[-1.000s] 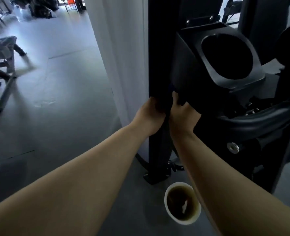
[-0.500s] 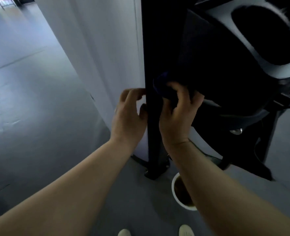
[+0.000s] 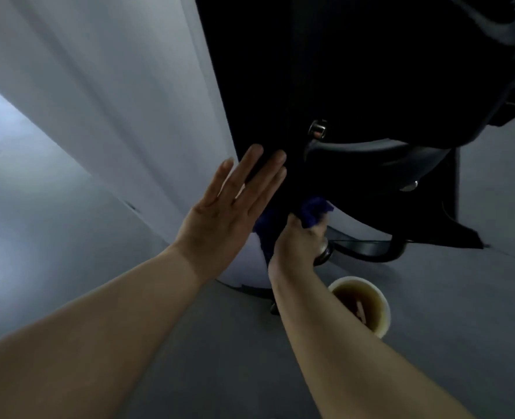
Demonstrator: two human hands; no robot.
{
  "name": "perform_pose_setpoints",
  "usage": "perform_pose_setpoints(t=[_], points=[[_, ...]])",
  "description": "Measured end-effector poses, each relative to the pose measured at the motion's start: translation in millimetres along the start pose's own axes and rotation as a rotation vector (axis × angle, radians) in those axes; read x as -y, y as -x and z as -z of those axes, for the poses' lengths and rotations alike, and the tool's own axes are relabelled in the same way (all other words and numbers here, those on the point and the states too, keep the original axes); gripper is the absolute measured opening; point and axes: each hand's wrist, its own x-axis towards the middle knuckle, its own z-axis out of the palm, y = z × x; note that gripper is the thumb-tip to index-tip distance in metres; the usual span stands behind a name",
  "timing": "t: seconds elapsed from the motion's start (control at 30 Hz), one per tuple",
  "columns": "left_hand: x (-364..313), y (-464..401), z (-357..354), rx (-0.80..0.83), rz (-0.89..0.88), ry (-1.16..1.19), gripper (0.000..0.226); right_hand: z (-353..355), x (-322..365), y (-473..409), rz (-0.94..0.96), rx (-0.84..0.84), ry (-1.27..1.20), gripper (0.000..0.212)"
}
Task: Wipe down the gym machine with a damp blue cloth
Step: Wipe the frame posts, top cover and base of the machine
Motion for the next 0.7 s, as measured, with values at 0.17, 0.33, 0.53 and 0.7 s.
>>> perform_pose_setpoints(t=[0.17,0.33,0.53,0.7], points=[[-6.7,-4.4,-10.3,0.01,0.015,-0.01,0.085,-9.8,2.6,-23.7,-0.27,-0.035,-0.136,0.039],[-4.6,-7.5,-19.3,0.086,-0.004,-0.073,0.087,-12.2,2.6,-29.5,-0.36,-0.009,-0.054,0.028],[-11.1,-11.0,-35.0,0.027,-0.008,-0.084,0.097,-1.5,-0.2,-54.0,-0.414,0.077,-0.172,0.03],[-7.1,-11.7,-43.9,-0.04,-0.079,-0.118,0.081,6.2,-10.1,-70.4,-0.372,0.139,-0.242,0.053]])
